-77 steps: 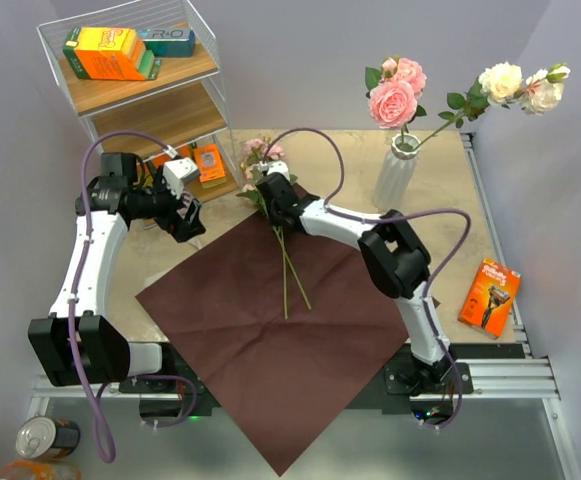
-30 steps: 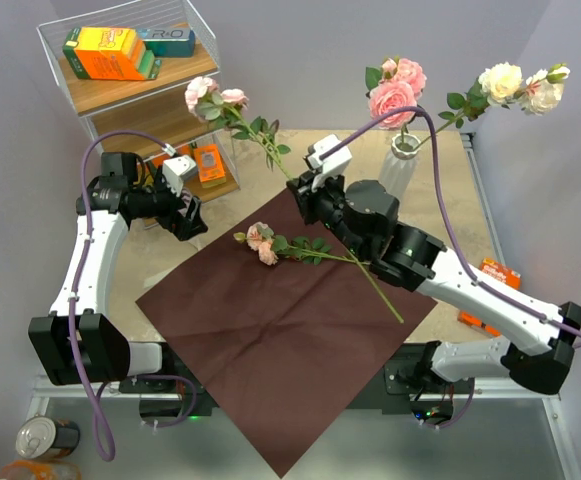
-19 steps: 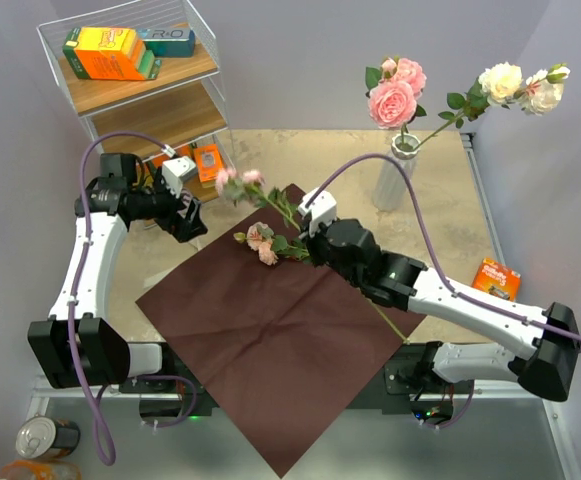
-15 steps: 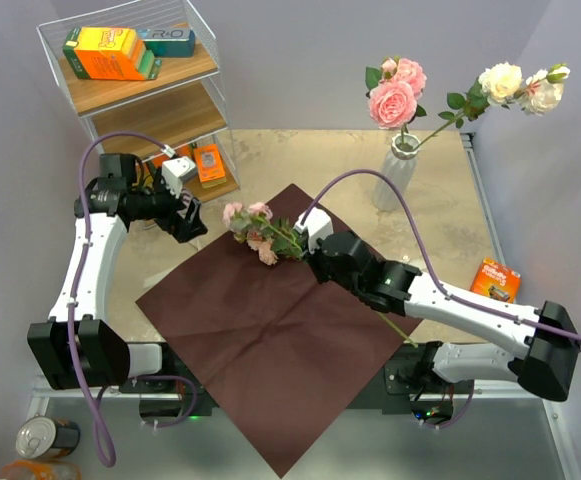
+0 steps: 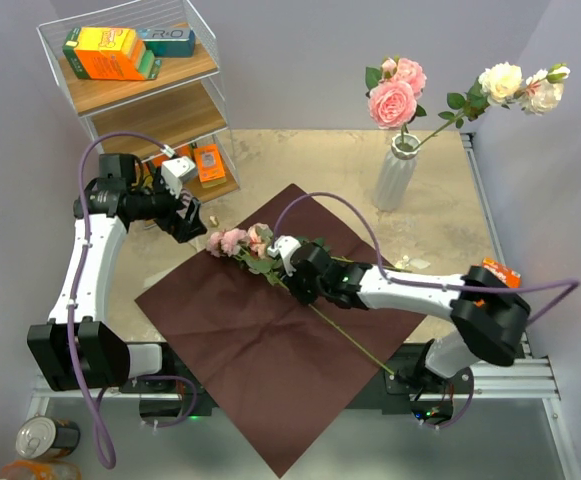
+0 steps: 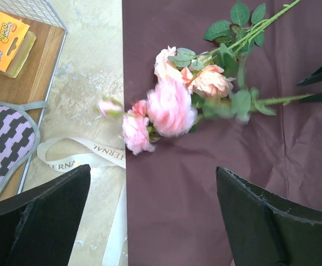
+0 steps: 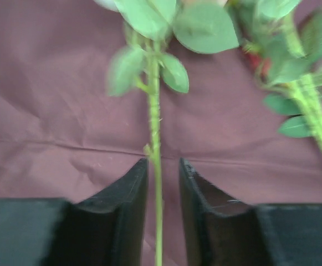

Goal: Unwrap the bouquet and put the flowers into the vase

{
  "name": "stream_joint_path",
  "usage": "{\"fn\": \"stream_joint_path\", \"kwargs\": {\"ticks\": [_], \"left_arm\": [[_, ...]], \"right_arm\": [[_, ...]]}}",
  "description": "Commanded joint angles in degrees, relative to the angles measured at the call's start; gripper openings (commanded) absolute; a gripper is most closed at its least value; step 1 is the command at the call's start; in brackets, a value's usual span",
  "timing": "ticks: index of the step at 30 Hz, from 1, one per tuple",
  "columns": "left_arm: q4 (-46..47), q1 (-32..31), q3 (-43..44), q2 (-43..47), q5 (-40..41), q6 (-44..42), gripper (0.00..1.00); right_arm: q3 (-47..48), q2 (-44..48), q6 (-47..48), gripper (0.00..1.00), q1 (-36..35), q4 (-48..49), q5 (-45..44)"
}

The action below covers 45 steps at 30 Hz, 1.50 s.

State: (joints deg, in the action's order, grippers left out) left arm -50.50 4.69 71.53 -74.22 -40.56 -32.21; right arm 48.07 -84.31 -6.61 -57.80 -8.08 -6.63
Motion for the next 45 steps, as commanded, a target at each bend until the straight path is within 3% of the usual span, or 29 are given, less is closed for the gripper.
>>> {"fn": "stream_joint_path", "kwargs": {"ticks": [1, 6, 12, 14, 18, 23, 37, 45], "left_arm": [[0.58, -0.03, 0.98, 1.97, -0.31, -0.66, 0.99], [0.58, -0.03, 0.55, 2.41, -0.05, -1.02, 0.99], [0.49, -0.03, -0.69, 3.46, 0.65, -2.16, 0.99], [0.58, -0.03, -0.86, 3.55, 0.83, -2.16, 0.99], [0.49, 0.06, -0.77, 3.99, 0.83, -2.33, 0.99], [0.05, 0.06, -0.60, 4.78, 1.53, -3.30, 0.99], [-1.00, -0.03, -0.07, 5.57, 1.09, -3.74, 0.99], [-1.53, 0.06, 0.54, 5.57, 0.92, -3.92, 0.99]], "right_arm": [[4.39, -5.59, 0.37, 0.37, -0.38, 2.45, 4.26], [6.41, -10.69, 1.42, 0.45, -0.47, 3.77, 4.61], [11.34, -10.96, 4.23, 0.46, -0.47, 0.79, 3.82], [13.27, -11.83, 5.20, 0.45, -0.47, -0.18, 3.47], [16.43, -14.91, 6.35, 0.35, -0.47, -3.08, 5.22], [19.86, -18.34, 9.07, 0.38, -0.47, -7.65, 6.37], [17.32, -7.90, 8.46, 0.41, -0.47, -8.80, 2.33], [17.93, -11.13, 10.30, 0.41, -0.47, -11.34, 2.41]]}}
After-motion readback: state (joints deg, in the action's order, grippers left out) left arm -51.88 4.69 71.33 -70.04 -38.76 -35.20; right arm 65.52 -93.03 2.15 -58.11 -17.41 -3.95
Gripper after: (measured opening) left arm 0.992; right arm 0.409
